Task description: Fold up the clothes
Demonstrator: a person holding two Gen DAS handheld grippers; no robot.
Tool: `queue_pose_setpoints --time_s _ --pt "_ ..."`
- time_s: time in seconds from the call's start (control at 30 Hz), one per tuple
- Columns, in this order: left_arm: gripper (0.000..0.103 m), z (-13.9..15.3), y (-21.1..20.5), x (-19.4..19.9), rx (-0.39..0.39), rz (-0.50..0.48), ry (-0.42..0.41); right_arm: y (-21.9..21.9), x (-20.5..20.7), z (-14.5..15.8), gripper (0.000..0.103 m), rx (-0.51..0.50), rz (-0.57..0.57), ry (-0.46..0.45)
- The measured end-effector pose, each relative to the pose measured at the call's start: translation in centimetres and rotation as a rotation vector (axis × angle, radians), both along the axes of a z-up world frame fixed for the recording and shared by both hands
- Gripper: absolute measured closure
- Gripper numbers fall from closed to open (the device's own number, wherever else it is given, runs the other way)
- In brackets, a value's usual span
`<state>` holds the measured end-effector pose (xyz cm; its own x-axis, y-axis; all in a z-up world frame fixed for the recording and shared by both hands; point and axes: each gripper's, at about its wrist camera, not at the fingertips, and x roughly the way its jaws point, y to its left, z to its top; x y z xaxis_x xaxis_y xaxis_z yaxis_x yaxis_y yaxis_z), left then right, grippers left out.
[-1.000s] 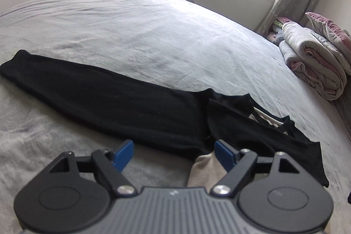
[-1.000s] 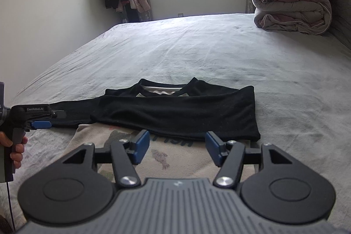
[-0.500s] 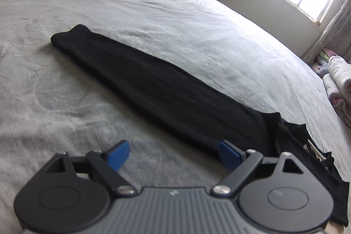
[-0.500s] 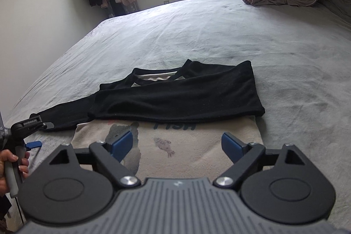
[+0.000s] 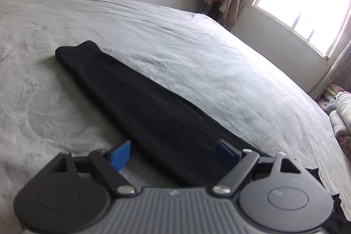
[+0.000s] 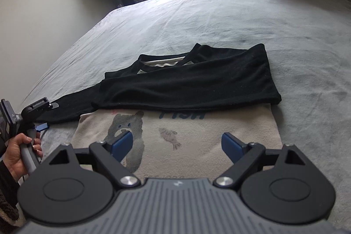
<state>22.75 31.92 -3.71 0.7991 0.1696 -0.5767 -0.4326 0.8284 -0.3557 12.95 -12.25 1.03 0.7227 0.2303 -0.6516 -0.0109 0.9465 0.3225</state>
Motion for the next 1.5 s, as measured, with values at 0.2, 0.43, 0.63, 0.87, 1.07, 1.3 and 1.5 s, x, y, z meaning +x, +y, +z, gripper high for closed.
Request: queue_pose_setpoints --time_s 0.2,0.43,0.63,0.87,1.07,1.3,1.5 --pt "0.043 -0.8 2.2 0.6 -0.076 0.11 -0.064 -0.8 0.2 -0.4 0.013 0.009 -0.013 0.013" --pt "0.093 -1.6 4.8 0.4 -0.235 0.205 -0.127 -1.0 0.3 -0.3 0.013 -0.009 -0.026 -0.001" --pt "0.096 -0.3 4.7 -0.7 -0.345 0.178 -0.264 -1.3 0.3 -0.1 0.013 -0.002 -0.036 -0.006" --pt "0.096 2.4 2.1 -0.6 -0.395 0.08 -0.377 -1.7 0.3 0.1 0.013 0.007 -0.047 -0.012" --pt "0.096 4.7 -0.9 -0.5 -0.42 -0.03 -0.442 -2.2 0.2 0.4 0.013 0.017 -0.058 -0.018" --pt "0.096 6.7 -5.0 -0.8 -0.435 -0.171 -0.495 -2.7 0.1 0.8 0.013 0.031 -0.071 -0.025" --pt "0.096 7.6 -7.6 -1.0 -0.457 -0.28 -0.521 -2.9 0.0 1.0 0.013 0.035 -0.073 -0.03"
